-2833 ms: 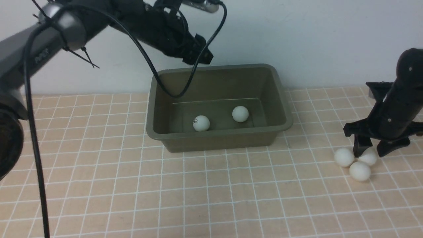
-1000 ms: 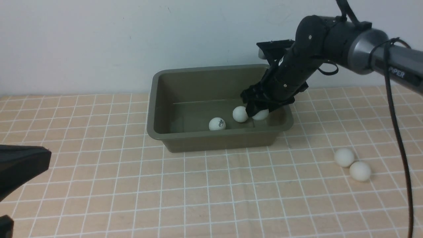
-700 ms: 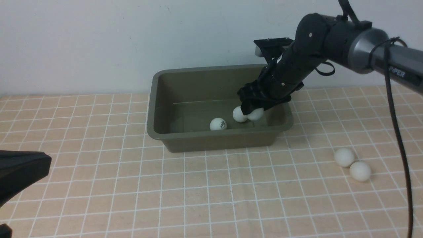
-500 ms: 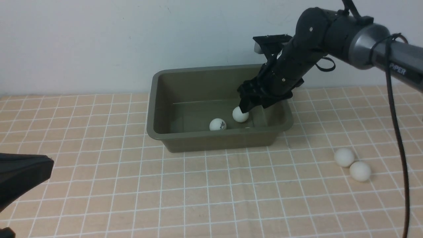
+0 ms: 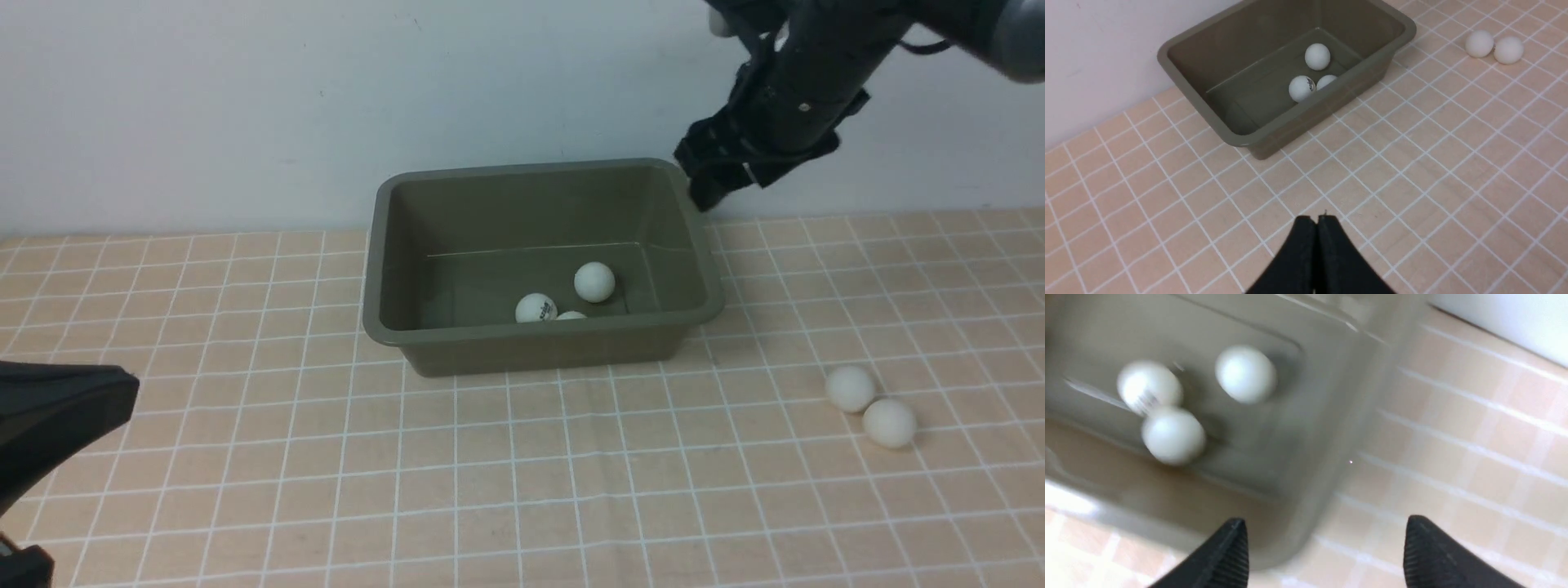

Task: Put the table tennis balls into the box on the light coffee tablecloth.
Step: 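Reach for and grasp a ping pong ball on the table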

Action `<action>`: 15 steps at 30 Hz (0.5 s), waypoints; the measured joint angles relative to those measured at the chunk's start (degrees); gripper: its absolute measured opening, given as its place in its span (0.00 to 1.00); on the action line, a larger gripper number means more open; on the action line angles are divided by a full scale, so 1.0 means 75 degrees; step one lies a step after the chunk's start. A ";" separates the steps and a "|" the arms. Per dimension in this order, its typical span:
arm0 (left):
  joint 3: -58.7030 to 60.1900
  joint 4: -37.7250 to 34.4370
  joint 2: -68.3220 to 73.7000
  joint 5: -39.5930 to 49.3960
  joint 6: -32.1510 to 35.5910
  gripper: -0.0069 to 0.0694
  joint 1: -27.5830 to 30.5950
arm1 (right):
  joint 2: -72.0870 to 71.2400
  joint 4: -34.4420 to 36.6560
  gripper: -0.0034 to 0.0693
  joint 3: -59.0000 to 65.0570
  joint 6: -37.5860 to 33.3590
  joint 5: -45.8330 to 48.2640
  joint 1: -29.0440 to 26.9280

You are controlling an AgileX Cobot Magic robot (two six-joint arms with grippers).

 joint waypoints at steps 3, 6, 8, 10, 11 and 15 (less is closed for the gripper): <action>0.0000 -0.0022 0.0000 -0.0133 0.0003 0.00 0.0000 | -0.0736 -0.0193 0.69 0.1025 0.0000 0.0006 -0.0337; 0.0000 -0.0022 0.0000 -0.0180 0.0003 0.00 0.0000 | -0.1322 -0.0204 0.69 0.2097 -0.0016 0.0006 -0.0838; 0.0000 -0.0022 0.0000 -0.0180 0.0003 0.00 0.0000 | -0.1439 -0.0212 0.69 0.2458 -0.0071 0.0006 -0.0989; 0.0000 -0.0028 0.0000 -0.0172 0.0003 0.00 0.0000 | -0.1502 -0.0211 0.69 0.3104 -0.0245 -0.0242 -0.1203; 0.0000 -0.0028 0.0000 -0.0172 0.0003 0.00 0.0000 | -0.1492 -0.0187 0.69 0.3260 -0.0316 -0.0374 -0.1236; 0.0000 -0.0028 0.0000 -0.0148 0.0003 0.00 0.0000 | -0.1232 -0.0128 0.69 0.3590 -0.0506 -0.0896 -0.1255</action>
